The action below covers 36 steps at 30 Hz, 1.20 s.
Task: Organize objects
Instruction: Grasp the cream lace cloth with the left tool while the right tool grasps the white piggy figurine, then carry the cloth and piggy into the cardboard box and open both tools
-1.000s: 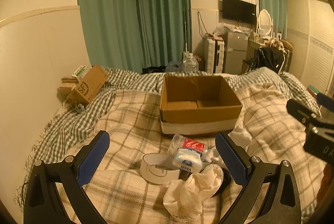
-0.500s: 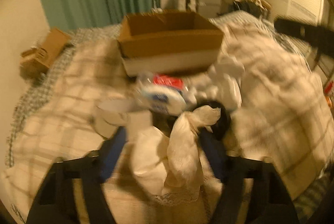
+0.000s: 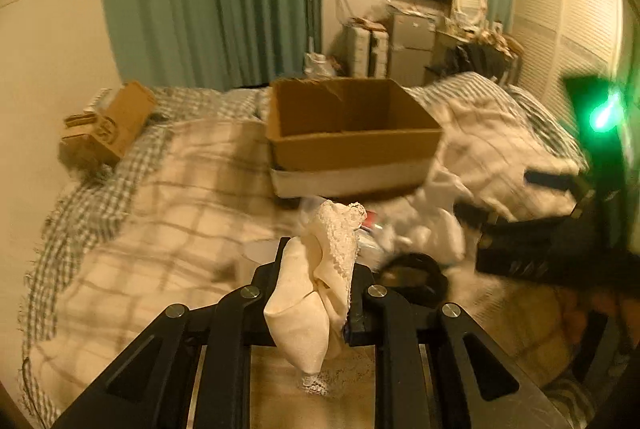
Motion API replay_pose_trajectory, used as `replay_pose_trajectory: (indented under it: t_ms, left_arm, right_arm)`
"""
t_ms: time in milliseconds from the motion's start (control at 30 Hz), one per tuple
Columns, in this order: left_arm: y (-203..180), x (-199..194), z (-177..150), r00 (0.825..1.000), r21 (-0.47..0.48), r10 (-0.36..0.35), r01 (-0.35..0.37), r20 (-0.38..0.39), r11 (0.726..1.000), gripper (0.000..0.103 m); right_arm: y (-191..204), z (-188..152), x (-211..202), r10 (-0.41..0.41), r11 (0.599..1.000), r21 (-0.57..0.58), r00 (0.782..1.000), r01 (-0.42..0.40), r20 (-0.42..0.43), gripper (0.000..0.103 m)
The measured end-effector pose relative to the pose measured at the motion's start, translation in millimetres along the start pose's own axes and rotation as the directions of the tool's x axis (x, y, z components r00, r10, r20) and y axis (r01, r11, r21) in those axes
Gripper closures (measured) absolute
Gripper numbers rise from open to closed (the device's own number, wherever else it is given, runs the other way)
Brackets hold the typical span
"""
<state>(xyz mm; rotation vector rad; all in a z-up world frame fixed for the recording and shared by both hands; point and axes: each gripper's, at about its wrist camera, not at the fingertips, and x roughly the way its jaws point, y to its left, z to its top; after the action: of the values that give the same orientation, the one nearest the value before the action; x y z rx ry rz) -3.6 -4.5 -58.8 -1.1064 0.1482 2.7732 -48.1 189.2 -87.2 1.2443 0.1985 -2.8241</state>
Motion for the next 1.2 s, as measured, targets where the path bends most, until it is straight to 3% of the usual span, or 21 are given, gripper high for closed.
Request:
replay_pose_trajectory:
  t_ms: [167,400,500,567,600,767,900,1200]
  left_arm:
    - [13.2,15.6,-4.4,0.999,-0.037,0.029,-0.03,-0.028,0.999,0.084]
    - [24.4,35.1,-13.1,0.998,-0.069,0.023,-0.027,-0.06,0.997,0.084]
    - [25.1,34.1,-13.8,0.998,-0.074,0.02,-0.024,-0.059,0.997,0.084]
    - [24.6,33.4,-13.8,0.998,-0.076,0.02,-0.025,-0.059,0.997,0.084]
    - [24.5,32.8,-13.7,0.998,-0.076,0.022,-0.027,-0.059,0.997,0.084]
    - [25.6,25.1,-9.3,0.999,-0.077,0.023,-0.026,-0.041,0.997,0.084]
    - [28.9,18.3,7.0,1.0,-0.069,0.021,-0.022,-0.016,0.997,0.084]
    - [26.9,18.2,84.4,0.997,-0.062,-0.021,0.025,0.075,0.998,0.084]
  right_arm:
    - [5.7,-5.1,43.6,0.032,0.999,-0.005,0.989,-0.033,-0.143,0.012]
    - [22.5,-12.8,58.2,0.108,0.993,-0.032,0.971,-0.117,-0.215,0.014]
    - [21.2,-15.2,61.6,0.143,0.989,-0.006,0.959,-0.149,-0.243,0.029]
    - [20.5,-17.9,60.2,0.188,0.981,0.012,0.947,-0.191,-0.262,0.046]
    - [22.5,-19.4,58.5,0.189,0.981,0.005,0.946,-0.195,-0.264,0.046]
    - [27.9,-18.4,37.7,0.149,0.987,-0.031,0.969,-0.159,-0.198,0.047]
    - [29.1,-4.9,5.8,0.104,0.991,-0.072,0.99,-0.111,-0.097,0.047]
    - [18.5,63.8,-48.9,0.094,0.988,-0.13,0.993,-0.084,0.078,0.047]
